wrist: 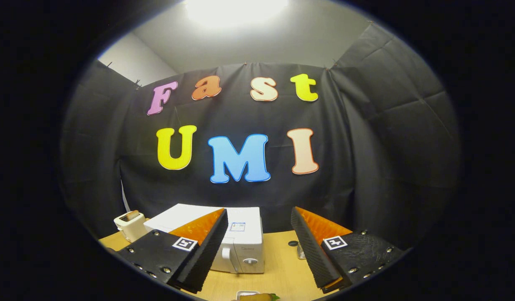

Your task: Open the microwave, put the food inside, and close the microwave door.

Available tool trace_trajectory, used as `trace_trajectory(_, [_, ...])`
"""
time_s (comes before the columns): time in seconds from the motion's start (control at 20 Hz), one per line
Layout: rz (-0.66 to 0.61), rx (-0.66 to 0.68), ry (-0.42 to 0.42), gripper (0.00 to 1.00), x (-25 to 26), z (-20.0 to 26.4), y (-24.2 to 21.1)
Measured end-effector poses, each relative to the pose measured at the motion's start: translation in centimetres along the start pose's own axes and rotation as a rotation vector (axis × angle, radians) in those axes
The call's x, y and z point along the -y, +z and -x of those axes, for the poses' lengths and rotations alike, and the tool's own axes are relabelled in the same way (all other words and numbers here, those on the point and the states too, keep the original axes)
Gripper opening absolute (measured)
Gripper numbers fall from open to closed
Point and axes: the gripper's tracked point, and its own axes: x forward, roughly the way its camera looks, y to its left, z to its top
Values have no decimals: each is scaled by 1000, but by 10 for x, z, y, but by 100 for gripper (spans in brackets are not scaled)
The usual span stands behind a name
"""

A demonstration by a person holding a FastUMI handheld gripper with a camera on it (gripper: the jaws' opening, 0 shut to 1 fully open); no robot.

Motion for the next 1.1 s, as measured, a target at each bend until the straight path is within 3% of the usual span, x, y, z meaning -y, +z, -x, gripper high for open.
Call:
trace_trajectory(0.55, [74,-115,64,94,-62,-88,-180])
trace_trajectory(0.95, [88,-108,39,93,-76,-116,-233])
trace_trajectory(1.1, [89,-112,9,87,-73,-125,-250])
